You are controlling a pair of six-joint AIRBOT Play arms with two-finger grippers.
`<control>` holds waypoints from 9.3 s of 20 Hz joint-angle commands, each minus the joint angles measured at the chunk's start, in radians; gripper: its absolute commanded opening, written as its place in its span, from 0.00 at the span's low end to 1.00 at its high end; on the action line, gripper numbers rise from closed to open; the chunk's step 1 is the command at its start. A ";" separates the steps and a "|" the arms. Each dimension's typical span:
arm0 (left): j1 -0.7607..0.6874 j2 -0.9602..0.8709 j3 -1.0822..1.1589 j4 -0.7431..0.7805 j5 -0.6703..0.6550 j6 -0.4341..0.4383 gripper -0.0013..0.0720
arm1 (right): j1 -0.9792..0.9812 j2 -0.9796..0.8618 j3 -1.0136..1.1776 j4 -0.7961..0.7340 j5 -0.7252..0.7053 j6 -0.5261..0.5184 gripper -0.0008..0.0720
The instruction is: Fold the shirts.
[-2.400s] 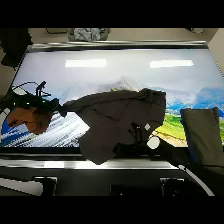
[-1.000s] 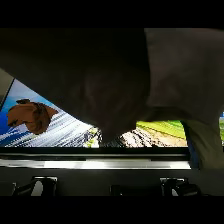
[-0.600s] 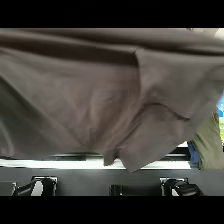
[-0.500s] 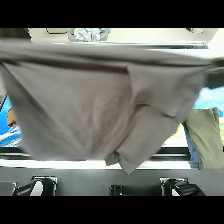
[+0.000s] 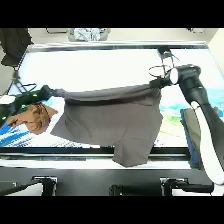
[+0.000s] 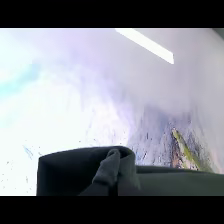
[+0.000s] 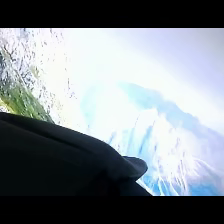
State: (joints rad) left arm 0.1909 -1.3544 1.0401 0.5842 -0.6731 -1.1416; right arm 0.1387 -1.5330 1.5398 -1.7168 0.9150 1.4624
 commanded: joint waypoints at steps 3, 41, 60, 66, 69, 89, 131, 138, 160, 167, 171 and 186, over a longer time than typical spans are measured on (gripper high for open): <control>-0.076 -0.212 0.098 -0.012 -0.027 0.000 0.06 | 0.001 -0.107 0.000 0.024 -0.101 0.077 0.09; 0.188 0.056 -0.304 0.470 -0.304 -0.241 0.06 | -0.385 0.263 -0.688 0.509 0.495 -0.464 0.79; 0.172 0.448 0.073 0.309 -0.269 -0.117 0.05 | -0.385 0.513 -0.400 0.580 0.315 -0.603 0.08; 0.177 0.728 0.521 0.309 0.005 -0.213 0.05 | -0.385 0.852 0.251 0.210 0.105 -0.546 0.08; 0.177 0.783 0.548 0.309 -0.003 -0.232 0.05 | -0.385 0.927 0.294 0.210 0.118 -0.531 0.08; 0.064 -0.002 0.337 0.395 -0.344 -0.182 0.05 | -0.335 -0.086 0.237 0.451 0.554 -0.453 0.08; 0.132 -0.148 0.274 0.576 -0.871 -0.211 0.63 | -0.397 0.033 -0.031 0.341 0.758 -0.390 0.70; 0.139 0.037 -0.235 0.615 -0.649 -0.151 0.63 | -0.402 0.260 -0.463 0.362 0.635 -0.452 0.69; 0.134 0.035 -0.321 0.628 -0.591 -0.148 0.06 | -0.402 0.480 -1.006 0.430 0.455 -0.525 0.79; 0.134 0.037 -0.321 0.616 -0.592 -0.147 0.06 | -0.402 0.481 -1.056 0.582 0.290 -0.525 0.60; 0.134 0.037 -0.321 0.615 -0.594 -0.143 0.06 | -0.402 0.481 -1.057 0.648 0.264 -0.571 0.31; 0.061 0.104 0.057 0.551 -0.496 -0.256 0.05 | -0.401 0.495 -0.602 0.707 0.117 -0.519 0.08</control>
State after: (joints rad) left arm 0.2756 -1.1744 0.9947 1.1522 -1.2129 -1.3544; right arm -0.2619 -0.9501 0.8433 -1.0534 1.1561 0.9241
